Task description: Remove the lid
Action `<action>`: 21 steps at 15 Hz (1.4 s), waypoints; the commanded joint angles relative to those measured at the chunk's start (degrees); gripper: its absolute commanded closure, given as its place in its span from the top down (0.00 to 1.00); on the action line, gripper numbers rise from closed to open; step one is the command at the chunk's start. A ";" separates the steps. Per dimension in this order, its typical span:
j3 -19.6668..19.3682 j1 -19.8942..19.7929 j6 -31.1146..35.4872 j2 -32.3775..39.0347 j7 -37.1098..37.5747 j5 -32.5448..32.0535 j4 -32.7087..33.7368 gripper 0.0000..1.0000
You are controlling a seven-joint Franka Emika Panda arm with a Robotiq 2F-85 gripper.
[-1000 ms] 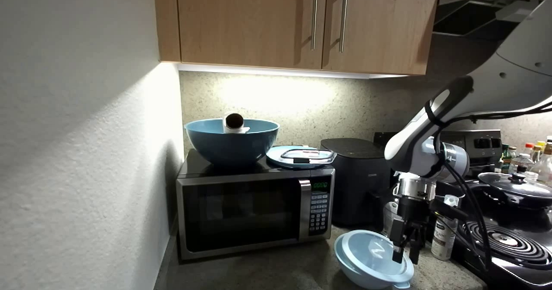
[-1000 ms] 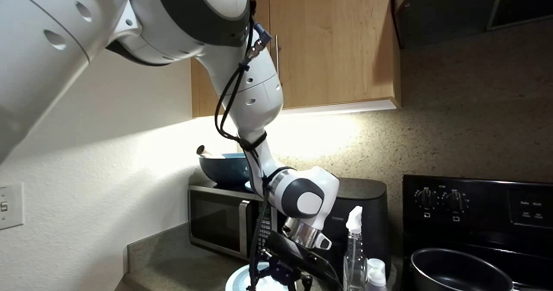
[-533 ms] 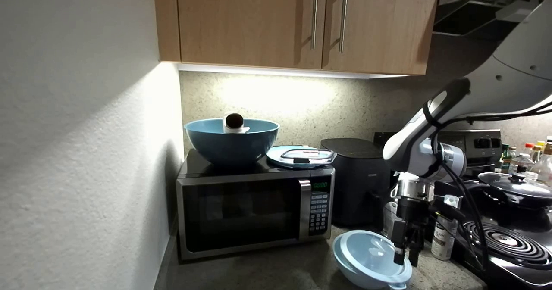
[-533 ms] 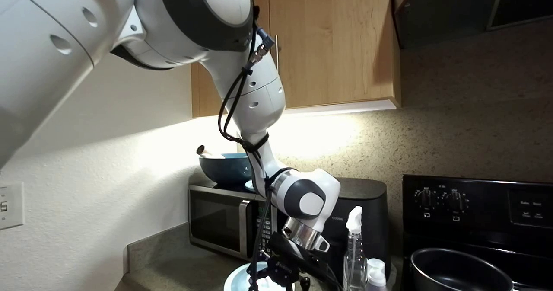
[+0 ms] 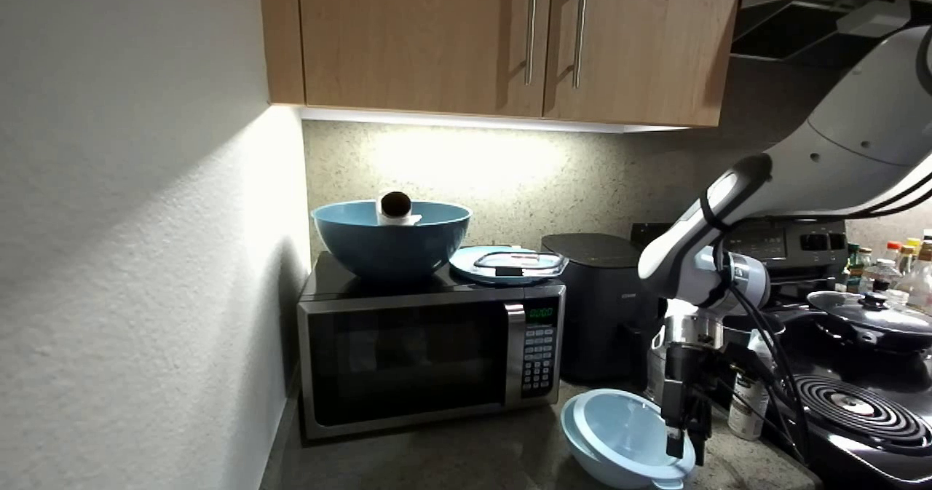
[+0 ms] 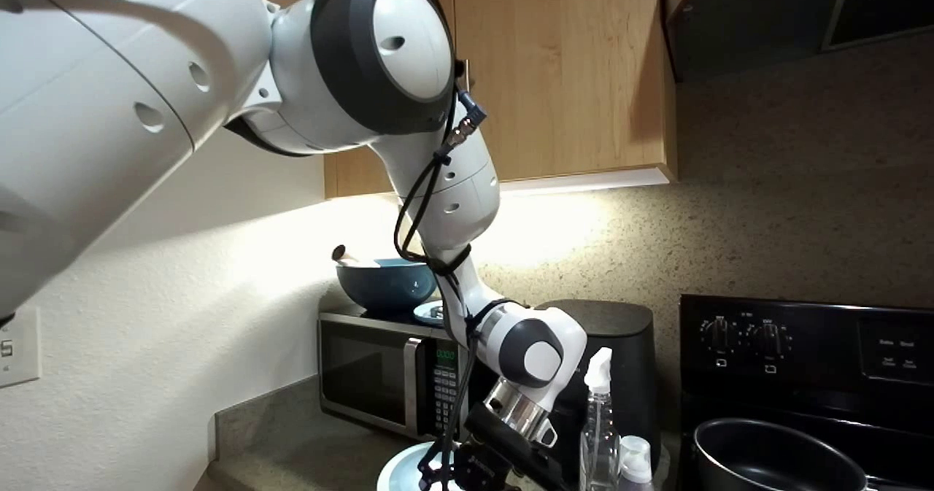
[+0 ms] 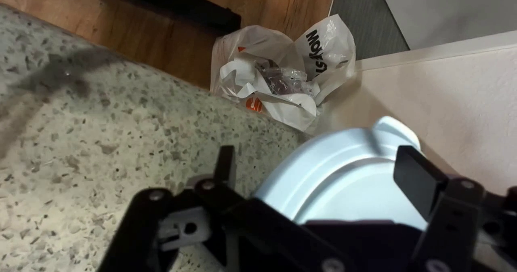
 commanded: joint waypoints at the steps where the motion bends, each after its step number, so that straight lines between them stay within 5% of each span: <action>1: 0.22 -1.00 -3.44 3.63 -2.18 -1.76 4.46 1.00; 2: 0.16 -1.01 -3.95 4.28 -2.05 -1.95 5.29 1.00; 3: 0.12 -1.06 -4.48 4.67 -2.17 -2.12 5.94 0.75; 15: 0.20 -1.89 -3.82 4.13 -1.99 -0.79 7.21 0.02; 16: 0.05 -1.72 -2.89 3.71 -1.46 -0.69 6.73 0.01; 17: 0.03 -1.38 -3.54 4.83 -1.28 -1.37 7.65 0.39; 18: 0.03 -1.40 -3.53 4.82 -1.28 -1.37 7.69 0.10; 21: 0.09 -1.37 -3.53 4.86 -1.28 -1.36 7.69 0.23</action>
